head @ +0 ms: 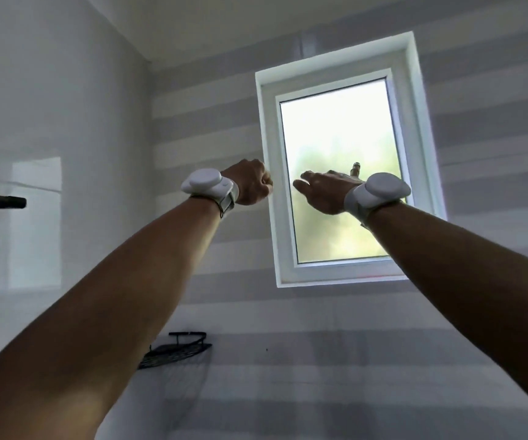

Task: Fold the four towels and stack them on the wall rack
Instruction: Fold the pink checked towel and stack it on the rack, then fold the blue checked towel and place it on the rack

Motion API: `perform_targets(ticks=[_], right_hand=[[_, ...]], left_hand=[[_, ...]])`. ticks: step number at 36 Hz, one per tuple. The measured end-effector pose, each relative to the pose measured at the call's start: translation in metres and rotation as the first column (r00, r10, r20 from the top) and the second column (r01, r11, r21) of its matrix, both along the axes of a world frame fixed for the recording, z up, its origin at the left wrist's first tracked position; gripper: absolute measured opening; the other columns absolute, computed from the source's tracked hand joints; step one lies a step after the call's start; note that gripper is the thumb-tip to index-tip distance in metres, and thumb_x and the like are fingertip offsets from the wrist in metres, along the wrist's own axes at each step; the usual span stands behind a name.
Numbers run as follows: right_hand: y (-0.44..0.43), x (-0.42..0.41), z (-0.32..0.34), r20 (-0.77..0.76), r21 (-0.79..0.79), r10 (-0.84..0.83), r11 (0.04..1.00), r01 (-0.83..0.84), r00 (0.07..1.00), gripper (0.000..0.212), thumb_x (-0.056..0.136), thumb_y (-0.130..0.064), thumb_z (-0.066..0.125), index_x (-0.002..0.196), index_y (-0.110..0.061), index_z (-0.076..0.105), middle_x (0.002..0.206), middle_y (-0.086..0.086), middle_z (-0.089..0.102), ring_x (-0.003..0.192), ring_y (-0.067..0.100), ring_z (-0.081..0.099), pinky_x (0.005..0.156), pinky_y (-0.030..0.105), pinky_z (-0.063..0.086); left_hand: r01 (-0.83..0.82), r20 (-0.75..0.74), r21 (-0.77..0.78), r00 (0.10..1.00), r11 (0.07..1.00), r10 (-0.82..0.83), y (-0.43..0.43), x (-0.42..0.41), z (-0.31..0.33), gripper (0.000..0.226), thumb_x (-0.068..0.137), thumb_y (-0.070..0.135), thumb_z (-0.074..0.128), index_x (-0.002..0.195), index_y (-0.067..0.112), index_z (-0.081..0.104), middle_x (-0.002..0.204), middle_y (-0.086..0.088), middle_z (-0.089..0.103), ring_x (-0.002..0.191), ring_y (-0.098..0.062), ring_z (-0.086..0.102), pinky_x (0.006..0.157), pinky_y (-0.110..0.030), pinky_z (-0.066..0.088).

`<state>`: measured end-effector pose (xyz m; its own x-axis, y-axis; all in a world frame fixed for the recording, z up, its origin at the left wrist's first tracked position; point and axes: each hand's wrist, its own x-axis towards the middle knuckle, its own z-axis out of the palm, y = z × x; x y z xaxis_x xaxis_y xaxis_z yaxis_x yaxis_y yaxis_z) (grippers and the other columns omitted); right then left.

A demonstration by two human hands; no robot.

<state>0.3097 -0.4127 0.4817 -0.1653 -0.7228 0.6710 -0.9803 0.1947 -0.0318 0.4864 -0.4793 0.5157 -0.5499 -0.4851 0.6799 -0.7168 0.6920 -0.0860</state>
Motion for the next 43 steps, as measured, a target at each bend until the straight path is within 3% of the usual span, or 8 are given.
perform_targets(ticks=[8,17,20,24,30,35,40,43], right_hand=[[0.019,-0.071,-0.011,0.040,0.057,-0.175,0.983,0.173,0.984,0.069,0.099,-0.064,0.006,0.145,-0.025,0.039,0.148,0.007,0.050,0.143,0.031,0.036,0.113,0.071,-0.011],[0.057,-0.121,-0.032,0.055,0.128,-0.441,0.893,0.432,0.896,0.072,0.099,-0.065,0.003,0.153,-0.026,0.029,0.158,0.003,0.037,0.148,0.028,0.028,0.114,0.067,-0.014],[0.074,-0.136,-0.037,0.068,0.116,-0.512,0.856,0.503,0.856,0.073,0.099,-0.064,0.003,0.152,-0.024,0.033,0.155,0.004,0.042,0.147,0.028,0.032,0.114,0.067,-0.014],[0.091,-0.150,-0.041,0.086,0.126,-0.563,0.824,0.552,0.822,0.066,0.100,-0.062,0.007,0.145,-0.025,0.038,0.150,0.004,0.048,0.145,0.031,0.034,0.113,0.069,-0.013],[0.134,-0.151,-0.058,0.044,0.101,-0.647,0.761,0.641,0.762,0.050,0.105,-0.049,0.017,0.140,-0.026,0.043,0.144,0.002,0.054,0.138,0.030,0.042,0.113,0.071,-0.005],[0.167,-0.160,-0.081,0.004,0.092,-0.778,0.626,0.774,0.629,0.039,0.103,-0.040,0.022,0.117,-0.017,0.050,0.123,0.013,0.063,0.126,0.033,0.051,0.113,0.071,0.001],[0.220,-0.166,-0.117,-0.005,0.137,-0.851,0.520,0.843,0.526,0.036,0.103,-0.035,0.023,0.117,-0.013,0.048,0.121,0.015,0.064,0.122,0.035,0.054,0.112,0.073,0.004],[0.266,-0.166,-0.146,-0.011,0.230,-0.895,0.433,0.872,0.447,0.033,0.102,-0.033,0.027,0.118,-0.011,0.046,0.121,0.018,0.063,0.121,0.040,0.054,0.109,0.076,0.006]], left_hand=[[0.190,0.039,0.063,0.981,0.980,-0.192,-0.011,-0.086,-0.023,0.028,0.093,0.025,0.053,0.112,0.016,0.071,0.115,-0.004,0.069,0.113,-0.022,0.060,0.100,-0.032,0.047],[0.390,0.065,0.093,0.916,0.916,-0.397,-0.011,-0.171,-0.035,0.029,0.095,0.016,0.050,0.118,0.012,0.067,0.124,-0.006,0.065,0.115,-0.023,0.059,0.103,-0.036,0.046],[0.487,0.074,0.072,0.868,0.870,-0.492,-0.003,-0.198,-0.039,0.028,0.092,0.016,0.052,0.112,0.016,0.071,0.117,-0.003,0.069,0.111,-0.020,0.062,0.101,-0.034,0.047],[0.554,0.091,0.072,0.824,0.829,-0.558,0.007,-0.227,-0.046,0.030,0.096,0.019,0.051,0.120,0.014,0.069,0.124,-0.005,0.065,0.117,-0.023,0.059,0.099,-0.028,0.044],[0.715,0.099,0.059,0.690,0.696,-0.717,0.035,-0.274,-0.069,0.036,0.096,0.024,0.054,0.130,0.016,0.062,0.138,-0.006,0.056,0.127,-0.024,0.051,0.108,-0.029,0.036],[0.757,0.120,0.113,0.633,0.644,-0.765,0.066,-0.321,-0.105,0.051,0.097,0.031,0.051,0.146,0.018,0.043,0.151,-0.005,0.043,0.141,-0.025,0.035,0.115,-0.032,0.027],[0.785,0.175,0.174,0.569,0.594,-0.803,0.109,-0.359,-0.152,0.060,0.097,0.036,0.049,0.152,0.019,0.031,0.155,-0.006,0.037,0.143,-0.026,0.032,0.116,-0.041,0.030],[0.828,0.208,0.232,0.470,0.510,-0.858,0.146,-0.373,-0.185,0.060,0.099,0.032,0.047,0.153,0.015,0.027,0.154,-0.008,0.038,0.142,-0.029,0.034,0.114,-0.041,0.031]])
